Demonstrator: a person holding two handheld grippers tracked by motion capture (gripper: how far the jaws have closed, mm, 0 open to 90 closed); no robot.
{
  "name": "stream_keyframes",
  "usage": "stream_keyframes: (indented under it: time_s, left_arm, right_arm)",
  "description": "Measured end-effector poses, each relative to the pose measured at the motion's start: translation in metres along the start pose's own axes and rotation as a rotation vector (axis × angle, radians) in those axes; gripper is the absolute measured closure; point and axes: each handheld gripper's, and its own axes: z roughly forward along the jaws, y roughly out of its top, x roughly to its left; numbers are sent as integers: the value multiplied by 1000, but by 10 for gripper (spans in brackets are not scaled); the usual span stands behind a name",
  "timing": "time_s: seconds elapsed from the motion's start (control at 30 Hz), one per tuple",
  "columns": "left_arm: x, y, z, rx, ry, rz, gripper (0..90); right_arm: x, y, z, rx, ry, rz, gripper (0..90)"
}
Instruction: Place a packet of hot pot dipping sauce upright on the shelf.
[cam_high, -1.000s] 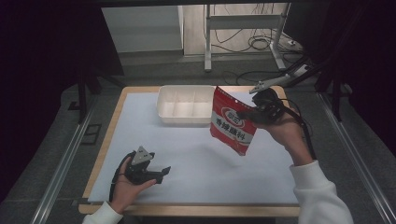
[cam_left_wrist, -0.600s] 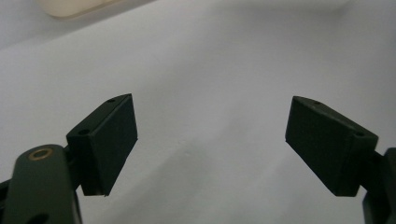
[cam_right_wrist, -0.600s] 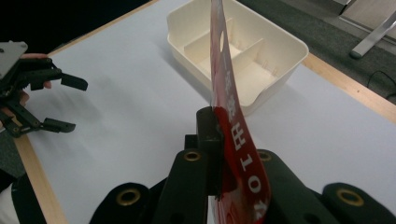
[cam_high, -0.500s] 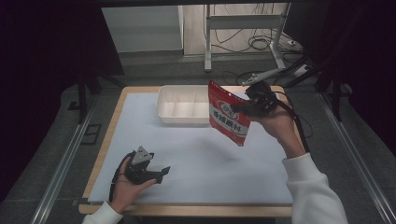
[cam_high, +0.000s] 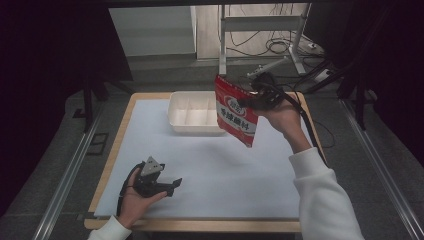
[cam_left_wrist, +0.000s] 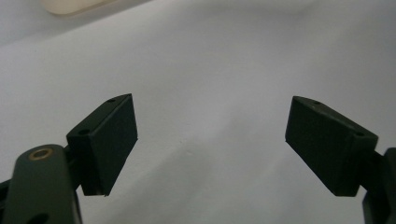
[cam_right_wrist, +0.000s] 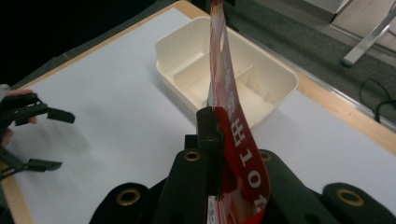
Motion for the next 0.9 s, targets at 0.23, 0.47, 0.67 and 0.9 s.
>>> stream_keyframes:
  time_s: [0.23, 0.47, 0.67, 0.9]
  left_arm:
    - [1, 0, 0, -2, -1, -6, 161]
    - [2, 0, -1, -7, -3, -4, 161]
    - [3, 0, -1, -15, -7, -13, 161]
    - [5, 0, -2, -22, -12, -20, 161]
  right_arm:
    - [-2, 18, 13, -19, -41, 22, 885]
    - [-10, 35, 31, -60, -76, 79, 885]
    - [-16, 47, 49, -79, -109, 113, 885]
    - [-19, 54, 62, -114, -123, 146, 885]
